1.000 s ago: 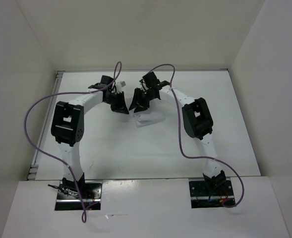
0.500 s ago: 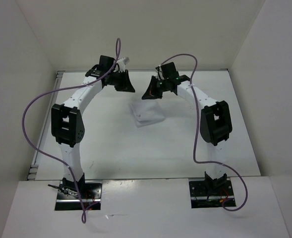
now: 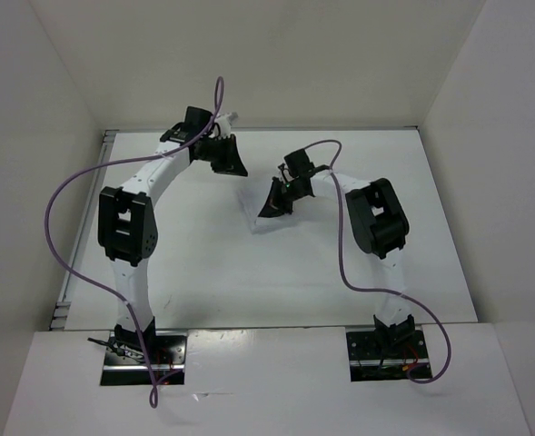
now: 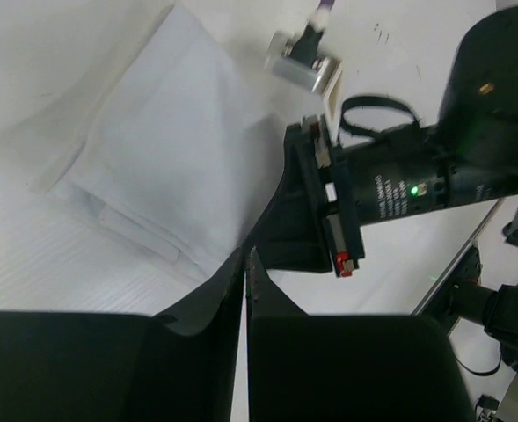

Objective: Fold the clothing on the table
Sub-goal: Fold the skirt

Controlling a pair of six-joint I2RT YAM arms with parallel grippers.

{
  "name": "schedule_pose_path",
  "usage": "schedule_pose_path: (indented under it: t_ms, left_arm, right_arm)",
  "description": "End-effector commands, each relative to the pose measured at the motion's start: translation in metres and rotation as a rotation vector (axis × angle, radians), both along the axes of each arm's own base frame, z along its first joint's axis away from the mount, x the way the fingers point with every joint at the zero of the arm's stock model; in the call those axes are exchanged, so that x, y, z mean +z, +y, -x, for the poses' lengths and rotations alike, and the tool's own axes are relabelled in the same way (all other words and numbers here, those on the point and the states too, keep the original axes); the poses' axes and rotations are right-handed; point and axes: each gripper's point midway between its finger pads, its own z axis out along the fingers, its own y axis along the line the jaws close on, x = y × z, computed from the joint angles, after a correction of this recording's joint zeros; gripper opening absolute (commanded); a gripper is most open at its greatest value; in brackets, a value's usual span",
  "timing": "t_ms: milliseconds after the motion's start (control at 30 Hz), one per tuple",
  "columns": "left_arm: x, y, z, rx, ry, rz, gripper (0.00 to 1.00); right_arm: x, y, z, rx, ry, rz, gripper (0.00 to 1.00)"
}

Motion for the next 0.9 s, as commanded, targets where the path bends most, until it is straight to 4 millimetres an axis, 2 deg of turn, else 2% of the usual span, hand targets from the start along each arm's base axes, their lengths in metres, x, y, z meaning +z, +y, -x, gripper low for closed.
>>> schedule_pose_path:
  t_ms: [0,33,133,267,300,367,433,533,567,667,733,833,867]
  left_arm:
    - [-0.008,-0.001,-0.001,-0.009,0.013,0.011,0.08]
    - [-0.008,-0.001,-0.001,-0.004,0.019,0.014,0.08]
    - [-0.024,-0.005,-0.005,-0.009,0.049,0.027,0.08]
    - [-0.05,-0.01,-0.005,-0.01,0.099,0.017,0.08]
    - [-0.051,-0.009,-0.006,-0.004,0.097,0.01,0.08]
    - [-0.073,-0.006,0.0,0.003,0.146,-0.01,0.08]
    - [-0.091,-0.001,0.009,0.016,0.189,-0.038,0.08]
    - [-0.116,0.01,0.019,0.048,0.226,-0.095,0.08]
    - [-0.122,0.012,0.021,0.049,0.229,-0.112,0.08]
    - [-0.142,0.018,0.029,0.06,0.273,-0.143,0.08]
    - [-0.146,0.02,0.032,0.065,0.281,-0.154,0.08]
    - [-0.154,0.022,0.038,0.057,0.293,-0.162,0.08]
    - [-0.154,0.022,0.038,0.057,0.293,-0.162,0.08]
  right_arm:
    - [-0.001,0.011,0.019,0.041,0.02,-0.07,0.0]
    - [-0.011,0.013,0.03,0.05,0.062,-0.063,0.0]
    - [-0.015,0.023,0.039,0.081,0.062,-0.078,0.0]
    - [-0.035,0.018,0.041,0.084,0.077,-0.038,0.0]
    - [-0.033,0.019,0.04,0.084,0.077,-0.038,0.0]
    - [-0.036,0.018,0.037,0.092,0.064,-0.027,0.0]
    - [-0.026,0.021,0.032,0.092,0.044,-0.037,0.0]
    - [0.005,0.024,0.026,0.108,-0.021,-0.058,0.0]
    - [0.022,0.024,0.022,0.109,-0.064,-0.064,0.0]
    - [0.041,0.022,0.023,0.11,-0.095,-0.066,0.0]
    - [0.046,0.021,0.024,0.116,-0.105,-0.066,0.01]
    - [0.036,0.017,0.035,0.121,-0.076,-0.061,0.01]
    - [0.039,0.016,0.039,0.127,-0.072,-0.069,0.01]
